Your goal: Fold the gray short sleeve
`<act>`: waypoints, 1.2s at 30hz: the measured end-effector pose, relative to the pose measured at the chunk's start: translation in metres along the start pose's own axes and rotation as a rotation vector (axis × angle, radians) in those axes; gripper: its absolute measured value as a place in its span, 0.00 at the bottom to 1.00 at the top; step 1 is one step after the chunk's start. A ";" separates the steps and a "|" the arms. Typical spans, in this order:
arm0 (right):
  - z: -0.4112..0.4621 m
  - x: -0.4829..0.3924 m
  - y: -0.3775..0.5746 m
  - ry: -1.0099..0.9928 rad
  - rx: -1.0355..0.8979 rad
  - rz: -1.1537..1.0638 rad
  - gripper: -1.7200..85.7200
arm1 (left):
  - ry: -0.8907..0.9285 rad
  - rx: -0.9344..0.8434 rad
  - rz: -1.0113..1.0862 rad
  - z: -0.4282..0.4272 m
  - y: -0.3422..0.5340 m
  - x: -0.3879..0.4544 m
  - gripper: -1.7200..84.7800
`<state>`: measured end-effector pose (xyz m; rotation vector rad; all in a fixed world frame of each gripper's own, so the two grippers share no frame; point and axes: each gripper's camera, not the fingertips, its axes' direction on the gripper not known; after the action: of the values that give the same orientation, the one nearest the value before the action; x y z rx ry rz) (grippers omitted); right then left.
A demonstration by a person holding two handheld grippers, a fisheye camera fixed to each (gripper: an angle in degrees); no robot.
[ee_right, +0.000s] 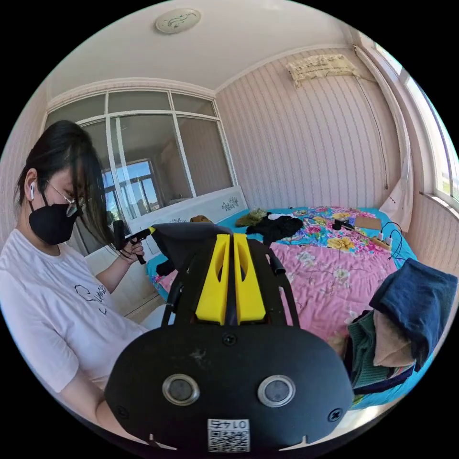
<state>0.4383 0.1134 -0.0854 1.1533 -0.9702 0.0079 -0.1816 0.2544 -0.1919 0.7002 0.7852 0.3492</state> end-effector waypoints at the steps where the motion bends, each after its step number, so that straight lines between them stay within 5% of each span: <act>1: -0.006 -0.008 -0.007 0.007 0.014 -0.024 0.03 | -0.005 0.019 0.020 -0.006 -0.008 0.005 0.01; 11: -0.009 -0.056 -0.125 0.038 -0.026 -0.233 0.02 | -0.146 0.077 0.154 -0.024 -0.113 0.012 0.01; 16: 0.085 -0.011 -0.160 0.110 -0.230 -0.230 0.02 | -0.240 -0.113 0.118 0.060 -0.130 -0.048 0.01; 20: 0.210 0.083 -0.165 0.049 -0.463 -0.024 0.03 | -0.384 -0.364 0.087 0.185 -0.114 -0.130 0.01; 26: 0.357 0.183 -0.107 0.256 -0.569 0.285 0.03 | -0.450 -0.578 -0.230 0.298 -0.051 -0.245 0.05; 36: 0.338 0.143 0.118 0.062 -0.835 0.456 0.10 | -0.238 -0.843 -0.502 0.185 0.146 -0.217 0.10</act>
<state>0.2550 -0.1578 0.1183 0.1578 -1.0161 0.0034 -0.1936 0.1637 0.1151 -0.2494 0.4910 0.1083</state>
